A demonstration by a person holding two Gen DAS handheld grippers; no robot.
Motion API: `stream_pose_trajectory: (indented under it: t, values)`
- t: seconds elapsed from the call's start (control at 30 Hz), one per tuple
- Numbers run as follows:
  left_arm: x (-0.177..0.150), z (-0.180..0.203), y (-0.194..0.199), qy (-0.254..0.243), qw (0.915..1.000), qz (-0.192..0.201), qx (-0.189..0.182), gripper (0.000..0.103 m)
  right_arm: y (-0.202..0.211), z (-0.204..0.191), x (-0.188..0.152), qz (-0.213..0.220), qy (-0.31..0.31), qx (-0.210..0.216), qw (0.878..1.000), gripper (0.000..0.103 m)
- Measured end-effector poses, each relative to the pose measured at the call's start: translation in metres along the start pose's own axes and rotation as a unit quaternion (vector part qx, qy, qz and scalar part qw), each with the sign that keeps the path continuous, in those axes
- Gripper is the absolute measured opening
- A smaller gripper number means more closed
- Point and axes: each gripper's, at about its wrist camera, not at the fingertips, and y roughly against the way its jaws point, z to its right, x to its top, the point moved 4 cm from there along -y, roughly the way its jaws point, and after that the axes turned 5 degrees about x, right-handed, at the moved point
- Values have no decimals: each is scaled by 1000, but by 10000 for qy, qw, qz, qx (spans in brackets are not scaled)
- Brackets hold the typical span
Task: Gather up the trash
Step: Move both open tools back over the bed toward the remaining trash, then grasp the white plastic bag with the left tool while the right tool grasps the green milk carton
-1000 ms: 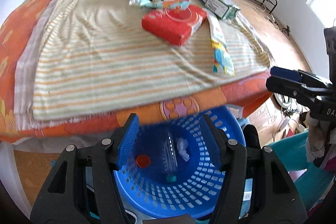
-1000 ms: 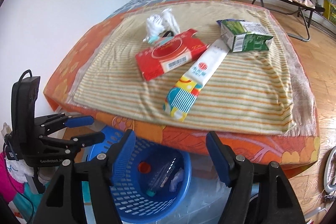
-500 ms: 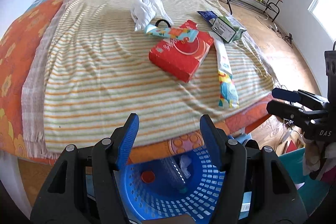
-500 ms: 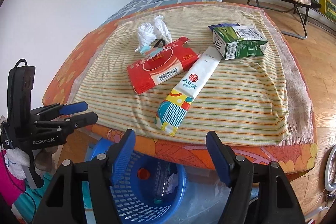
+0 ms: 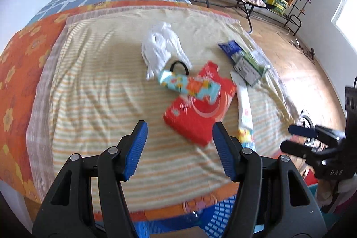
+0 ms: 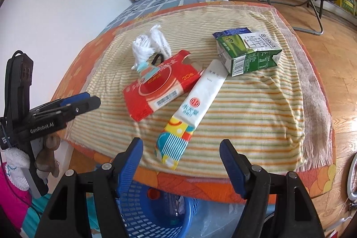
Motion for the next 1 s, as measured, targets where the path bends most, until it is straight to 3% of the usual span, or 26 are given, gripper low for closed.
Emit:
stream_pose_trajectory:
  t: [0.47,0.63,0.83,1.0]
  values:
    - [63,-14,-38,330,9993,119,99,62,-32,18,39,-169,-612,155,9979,73]
    - [76,-19,-54,421,9990,94,150,62,-36,30,57,-65,-806,-5,9967,74]
    - [87,-21,-73,491,9986,38,173,62,-32,62,81,137,-1454,-140,9892,74]
    - [97,-20,-85,530,9984,42,187,62,-27,87,107,469,-1848,-393,9809,87]
